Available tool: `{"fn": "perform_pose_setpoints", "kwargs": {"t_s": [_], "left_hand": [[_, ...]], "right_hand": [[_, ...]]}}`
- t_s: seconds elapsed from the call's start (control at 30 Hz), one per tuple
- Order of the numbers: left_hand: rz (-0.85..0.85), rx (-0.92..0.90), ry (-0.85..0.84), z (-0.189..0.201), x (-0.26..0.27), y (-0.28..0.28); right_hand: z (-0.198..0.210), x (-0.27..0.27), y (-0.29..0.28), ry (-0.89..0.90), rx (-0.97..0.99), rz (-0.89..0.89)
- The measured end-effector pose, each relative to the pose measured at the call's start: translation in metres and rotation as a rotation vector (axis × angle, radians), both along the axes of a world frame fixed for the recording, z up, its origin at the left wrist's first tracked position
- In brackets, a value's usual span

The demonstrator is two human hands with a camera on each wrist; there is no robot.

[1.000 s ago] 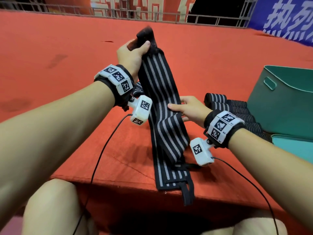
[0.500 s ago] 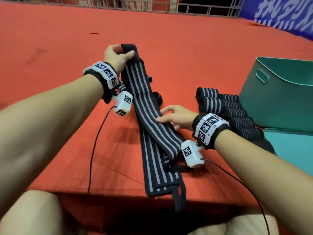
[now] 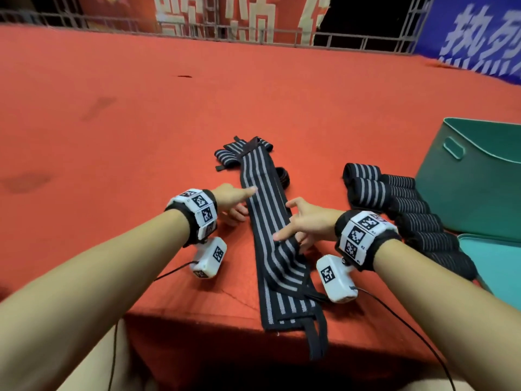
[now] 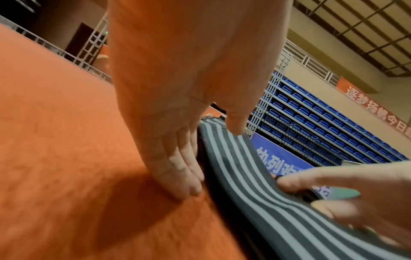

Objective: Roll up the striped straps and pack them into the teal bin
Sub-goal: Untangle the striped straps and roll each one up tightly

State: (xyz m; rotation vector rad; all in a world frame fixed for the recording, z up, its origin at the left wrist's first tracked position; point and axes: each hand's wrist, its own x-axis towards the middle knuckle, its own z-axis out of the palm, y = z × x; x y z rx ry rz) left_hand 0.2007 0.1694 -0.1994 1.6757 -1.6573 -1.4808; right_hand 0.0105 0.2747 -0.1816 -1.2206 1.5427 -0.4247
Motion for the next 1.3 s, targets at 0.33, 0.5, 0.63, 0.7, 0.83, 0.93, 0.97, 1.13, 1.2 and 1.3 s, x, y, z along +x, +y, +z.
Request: {"fn": "perform_pose_setpoints", "kwargs": {"t_s": [0.33,0.5,0.63,0.7,0.83,0.93,0.97,1.13,1.2,1.3], "left_hand": [[0.182,0.011,0.156,-0.017,-0.019,0.029],[0.227,0.183,0.305,-0.007,0.001,0.026],[0.13,0.294,0.242,-0.004,0.029,0.021],[0.085,0.273,0.159,-0.007,0.036,0.018],[0.17,0.131,0.159,-0.016,0.033,0.001],[0.282,-0.048,0.212,-0.019,0.025,-0.016],[0.315,-0.051,0.278,-0.02,0.024,-0.021],[0.176,0.25,0.699,-0.021,0.031,-0.042],[0.169,0.317,0.791,-0.022,0.035,-0.044],[0.271,0.282,0.797,-0.026,0.041,-0.053]], "right_hand": [[0.009,0.0,0.032,0.063,0.101,0.044],[0.008,-0.002,0.004,0.561,-0.227,0.042],[-0.008,0.034,-0.03,0.177,-0.252,-0.129],[-0.019,0.045,-0.045,0.134,-0.266,-0.204],[-0.023,0.042,-0.061,0.221,-0.37,-0.245],[-0.026,0.032,-0.07,0.267,-0.362,-0.191],[-0.028,0.03,-0.071,0.242,-0.352,-0.154],[-0.034,0.03,-0.071,-0.073,-0.363,0.039],[-0.033,0.032,-0.073,-0.134,-0.351,0.073],[-0.035,0.032,-0.076,-0.166,-0.271,0.116]]}}
